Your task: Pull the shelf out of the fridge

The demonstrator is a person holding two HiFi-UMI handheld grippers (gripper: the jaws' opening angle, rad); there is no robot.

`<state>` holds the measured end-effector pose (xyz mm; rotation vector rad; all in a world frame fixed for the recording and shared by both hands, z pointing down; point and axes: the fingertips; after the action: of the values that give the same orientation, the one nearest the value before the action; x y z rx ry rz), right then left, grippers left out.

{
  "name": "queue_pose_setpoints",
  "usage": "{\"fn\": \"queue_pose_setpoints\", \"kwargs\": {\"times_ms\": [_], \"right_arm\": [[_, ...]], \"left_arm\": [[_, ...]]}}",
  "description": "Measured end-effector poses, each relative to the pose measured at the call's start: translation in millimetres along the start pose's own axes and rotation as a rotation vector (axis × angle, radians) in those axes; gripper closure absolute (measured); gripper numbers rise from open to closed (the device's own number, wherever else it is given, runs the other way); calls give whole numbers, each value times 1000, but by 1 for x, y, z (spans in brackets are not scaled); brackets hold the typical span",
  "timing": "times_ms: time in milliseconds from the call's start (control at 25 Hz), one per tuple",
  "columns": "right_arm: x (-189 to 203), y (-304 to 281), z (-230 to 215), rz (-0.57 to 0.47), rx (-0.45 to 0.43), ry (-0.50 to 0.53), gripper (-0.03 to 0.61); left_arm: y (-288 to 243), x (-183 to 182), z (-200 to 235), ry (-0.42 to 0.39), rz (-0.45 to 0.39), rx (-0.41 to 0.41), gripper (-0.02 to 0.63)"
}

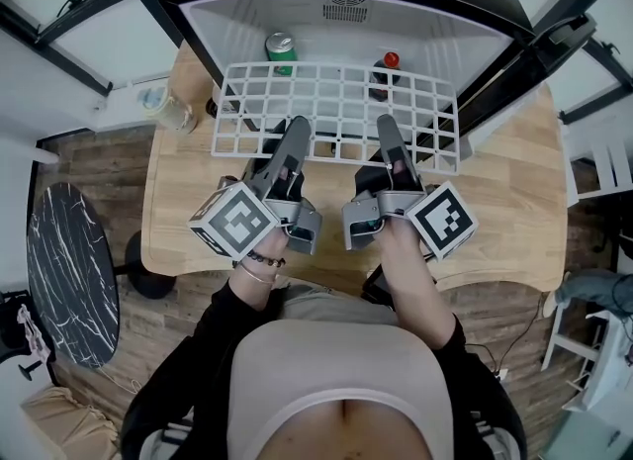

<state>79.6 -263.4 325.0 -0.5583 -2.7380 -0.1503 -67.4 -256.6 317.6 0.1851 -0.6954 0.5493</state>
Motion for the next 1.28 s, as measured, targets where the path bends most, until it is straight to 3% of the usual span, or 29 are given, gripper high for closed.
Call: {"fn": "queue_pose_setpoints", "kwargs": {"times_ms": [640,1280], "right_arm": [[2,9,-1,49,-11,43,509],[18,22,14,139,-77,98,509]], "left_arm": [[11,5,-3,-7,-20,-20,499],[39,8,-7,-17,-73,-19,499]]}}
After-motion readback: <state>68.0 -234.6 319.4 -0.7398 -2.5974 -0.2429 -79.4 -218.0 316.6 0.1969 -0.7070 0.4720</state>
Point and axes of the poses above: the fingertips, and each gripper's own axes: y backward along the fingers, z to its left, x out of its underside, and after that the axes turned 4 degrees about z, right-handed
